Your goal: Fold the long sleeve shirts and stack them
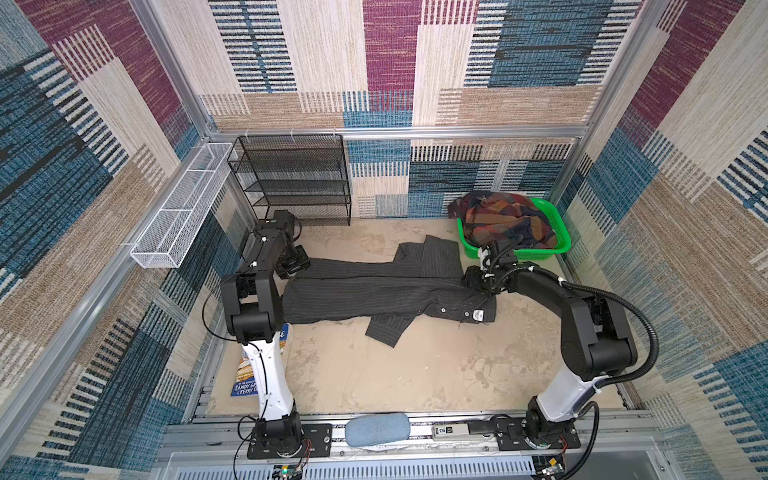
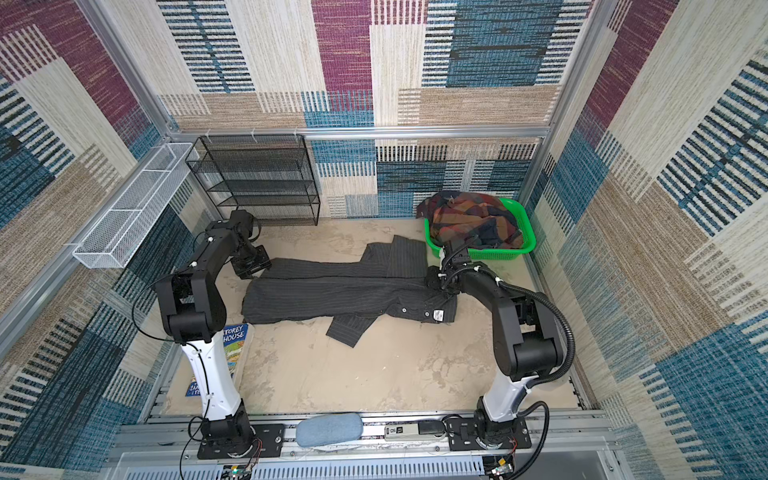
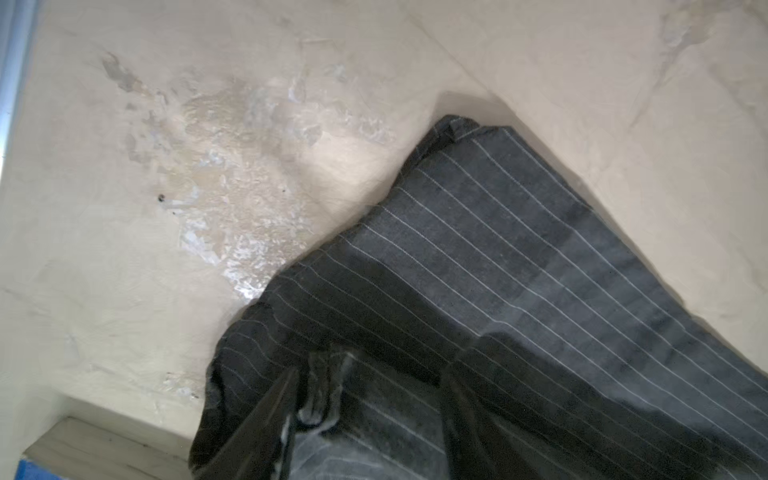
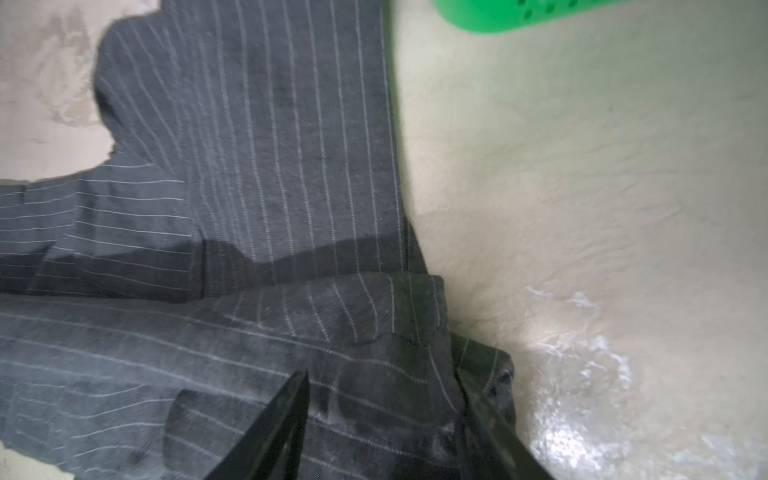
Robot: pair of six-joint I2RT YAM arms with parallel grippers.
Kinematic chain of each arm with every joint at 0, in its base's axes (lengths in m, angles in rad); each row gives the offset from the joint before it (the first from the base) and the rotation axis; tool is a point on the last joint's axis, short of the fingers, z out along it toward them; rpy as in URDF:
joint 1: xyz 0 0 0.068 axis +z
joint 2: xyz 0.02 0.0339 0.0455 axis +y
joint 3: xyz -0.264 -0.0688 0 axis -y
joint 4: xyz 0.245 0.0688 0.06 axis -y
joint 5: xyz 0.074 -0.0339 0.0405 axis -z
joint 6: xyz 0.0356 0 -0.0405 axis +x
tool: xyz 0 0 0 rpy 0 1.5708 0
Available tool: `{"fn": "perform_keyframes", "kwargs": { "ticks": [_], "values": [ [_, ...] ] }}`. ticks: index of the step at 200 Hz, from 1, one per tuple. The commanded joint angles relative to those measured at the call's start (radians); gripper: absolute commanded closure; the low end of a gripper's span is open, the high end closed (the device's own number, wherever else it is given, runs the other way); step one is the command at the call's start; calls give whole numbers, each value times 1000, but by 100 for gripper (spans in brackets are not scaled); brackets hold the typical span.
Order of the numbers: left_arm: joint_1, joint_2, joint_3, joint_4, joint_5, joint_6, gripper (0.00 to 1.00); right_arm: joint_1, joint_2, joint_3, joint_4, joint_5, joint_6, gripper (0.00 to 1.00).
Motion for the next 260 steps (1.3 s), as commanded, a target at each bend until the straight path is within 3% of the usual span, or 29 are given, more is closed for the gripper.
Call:
{"fn": "perform_keyframes", "kwargs": {
  "ticks": [1, 42, 80, 88, 108, 130, 147, 211, 260],
  "values": [
    [0, -36, -47, -4, 63, -19, 44, 1, -20, 2, 0, -34, -7, 41],
    [3, -59, -137, 33, 19, -20, 50, 1, -20, -31, 28, -38, 5, 39],
    [3, -12, -81, 42, 6, -32, 72, 1, 21, -32, 83, 11, 6, 43],
    [3, -3, -67, 41, -3, -32, 77, 1, 32, -28, 95, 23, 7, 47],
    [3, 16, -31, 39, -19, -34, 100, 1, 52, -19, 133, 48, 7, 69],
    [3, 25, 8, 39, -26, -34, 100, 0, 56, -3, 161, 61, -5, 91],
    [3, 24, 40, 39, -23, -36, 100, 1, 33, 23, 172, 64, -28, 99],
    [3, -10, 179, 33, 90, -71, 100, -12, 31, 275, 74, -5, -165, 100],
    [8, -124, 112, 35, 141, -76, 100, -14, -2, 324, 56, -120, -216, 100]
  ]
}}
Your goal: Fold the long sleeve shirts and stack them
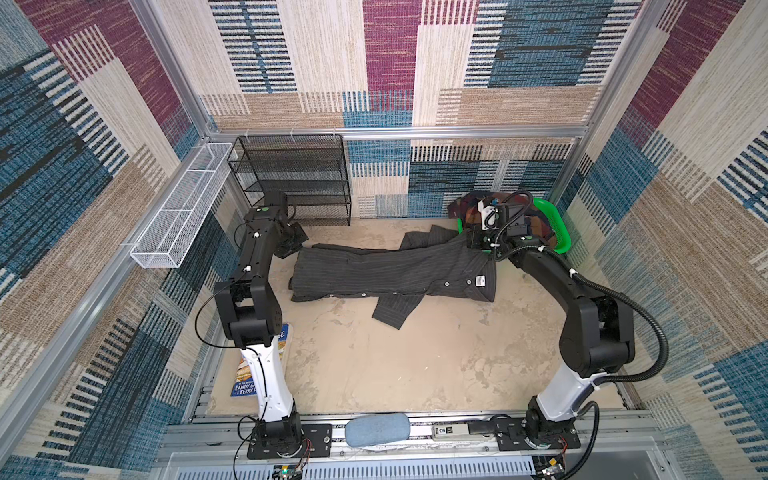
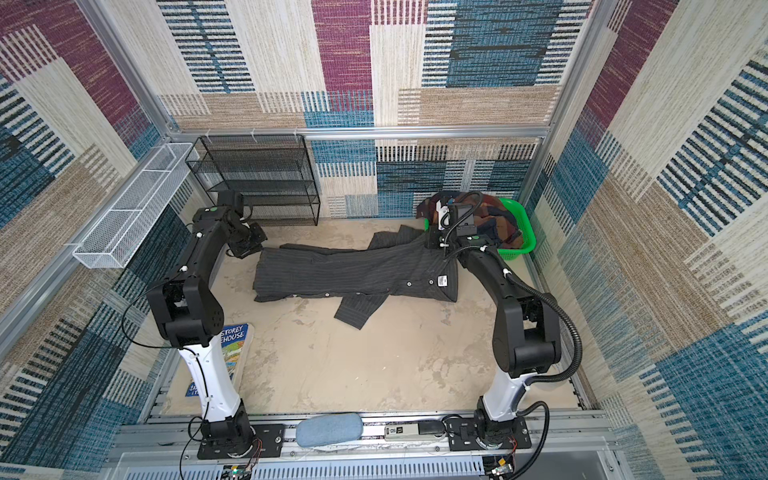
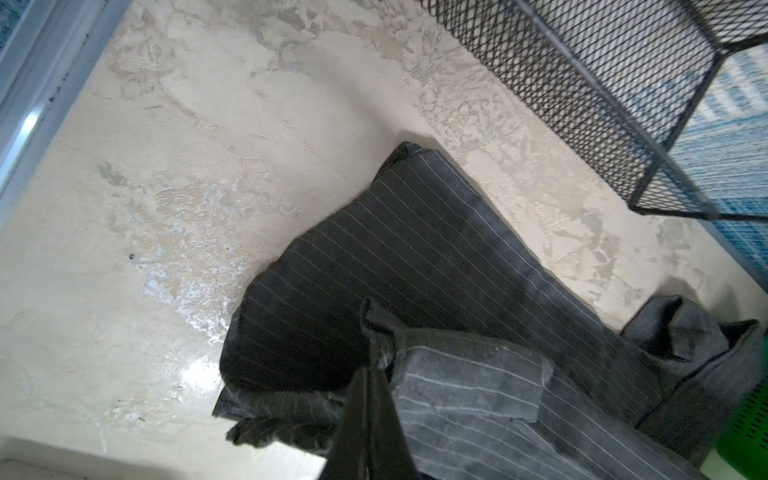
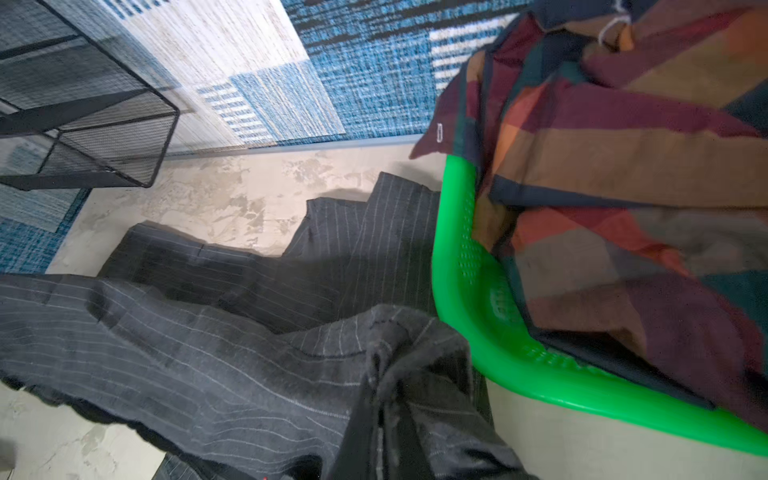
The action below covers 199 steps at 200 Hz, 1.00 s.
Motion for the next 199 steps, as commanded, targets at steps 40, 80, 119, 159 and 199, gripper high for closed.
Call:
{"fn": "perform_keyframes", "kwargs": {
  "ticks": [40, 80, 119, 159, 199],
  "values": [
    [41, -331, -340, 78, 95, -52, 100, 1, -263, -175, -33, -170, -17, 100],
    [56, -606, -711, 145, 93, -117, 100, 10, -520, -429, -56, -251, 151, 100],
    [60, -804, -1001, 208, 74, -195, 100, 17, -706, -648, -110, -223, 296, 98],
    [69, -917, -1081, 163, -12, -237, 100, 17, -769, -679, -234, -120, 340, 65],
    [117, -986, -1075, 94, -105, -273, 93, 17, -776, -612, -284, -47, 350, 53]
  ]
}}
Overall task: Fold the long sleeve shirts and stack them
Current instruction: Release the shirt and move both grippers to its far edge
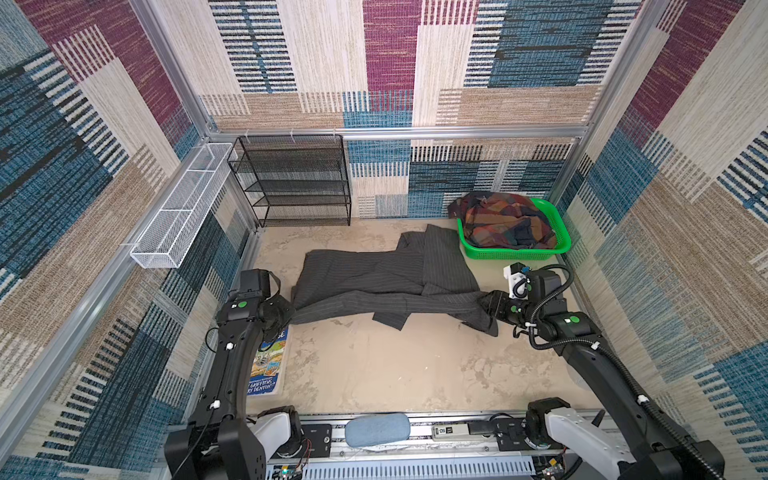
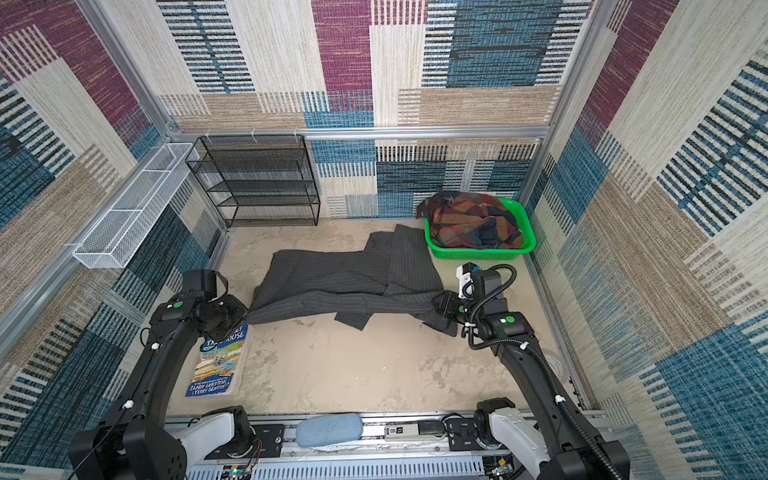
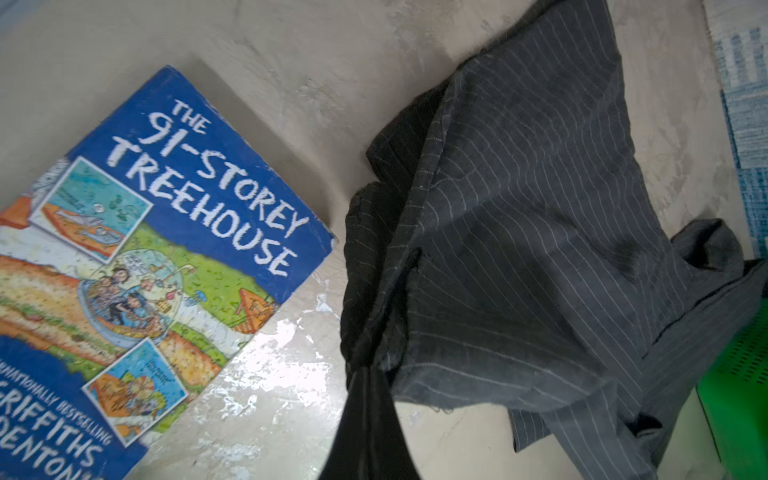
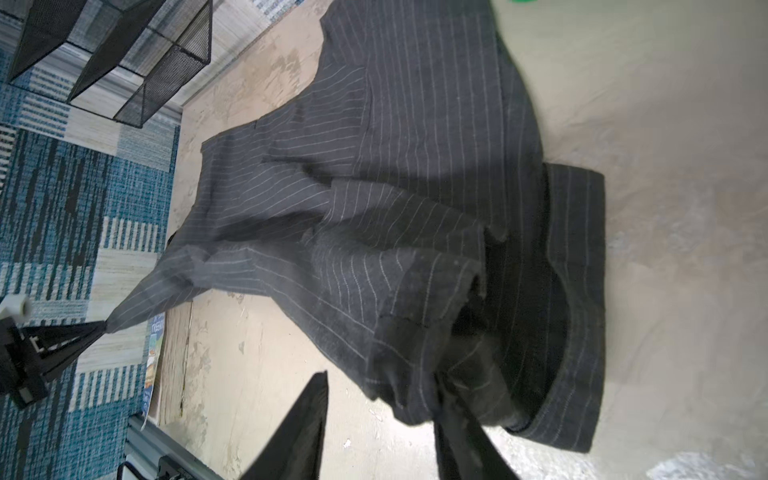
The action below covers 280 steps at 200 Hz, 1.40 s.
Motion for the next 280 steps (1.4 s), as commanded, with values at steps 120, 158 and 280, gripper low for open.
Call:
{"fn": "perform_keyframes", "kwargs": {
  "ticks": [120, 158, 280],
  "values": [
    [46, 103, 179, -46, 179, 58, 67, 113, 289, 140, -26, 124, -50, 45],
    [-32, 265, 251, -27, 212, 138, 79, 116, 465, 232, 75, 215, -64, 44],
    [-381, 904, 558, 141, 114, 112, 100, 106, 1253, 988, 189, 302, -217, 44]
  ]
}}
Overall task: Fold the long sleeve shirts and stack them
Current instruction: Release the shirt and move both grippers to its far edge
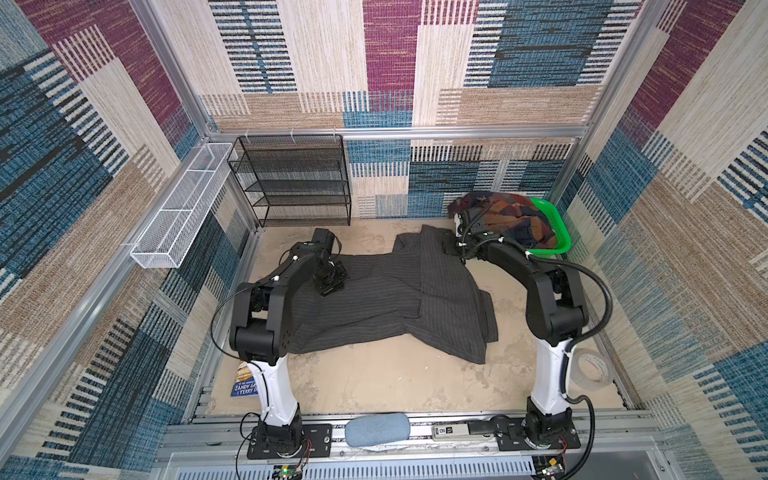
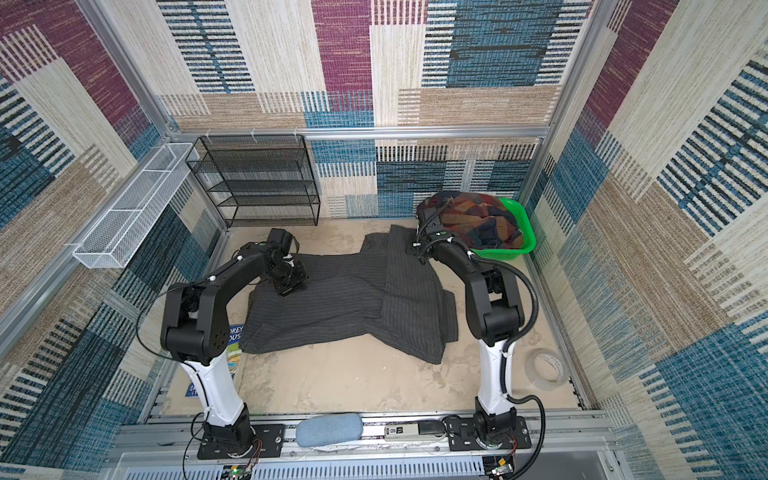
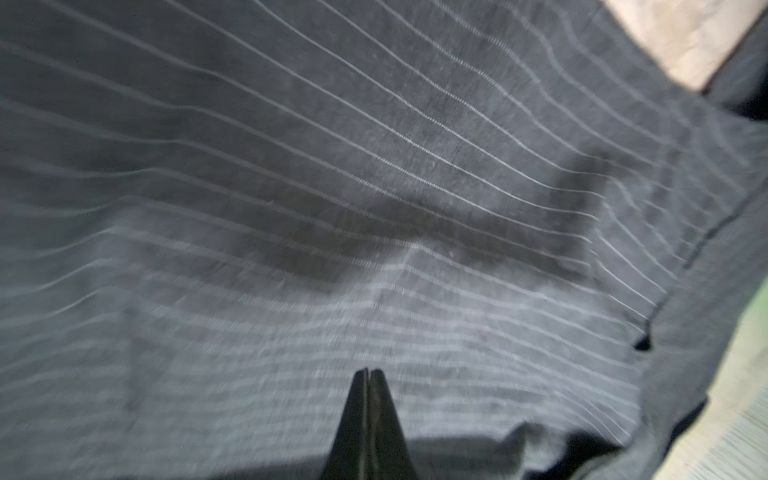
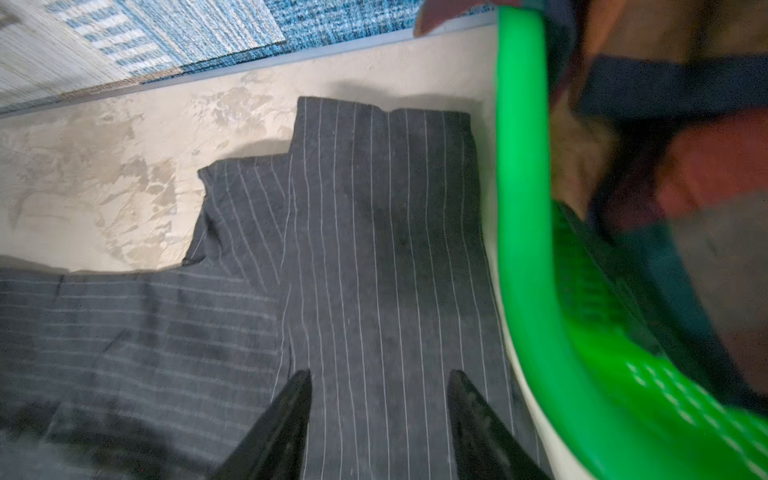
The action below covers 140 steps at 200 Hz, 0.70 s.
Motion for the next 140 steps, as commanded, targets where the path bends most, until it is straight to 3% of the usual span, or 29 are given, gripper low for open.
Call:
{"fn": "perform_keyframes", "kwargs": {
  "ticks": [1, 34, 83, 105, 140],
  "values": [
    [-27, 51, 18, 31, -44, -1, 100, 1, 93, 81, 23, -8, -25, 44],
    [-56, 107, 33, 32, -59, -2, 100, 3, 169, 120, 35, -48, -25, 49],
    [-63, 141, 11, 31, -91, 4, 100, 3, 192, 114, 62, -57, -21, 75],
    [-63, 147, -5, 30, -101, 5, 100, 3, 156, 99, 76, -62, -21, 91],
    [-64, 128, -38, 19, -138, 8, 100, 10, 20, 51, 74, -58, -29, 96]
  ]
}}
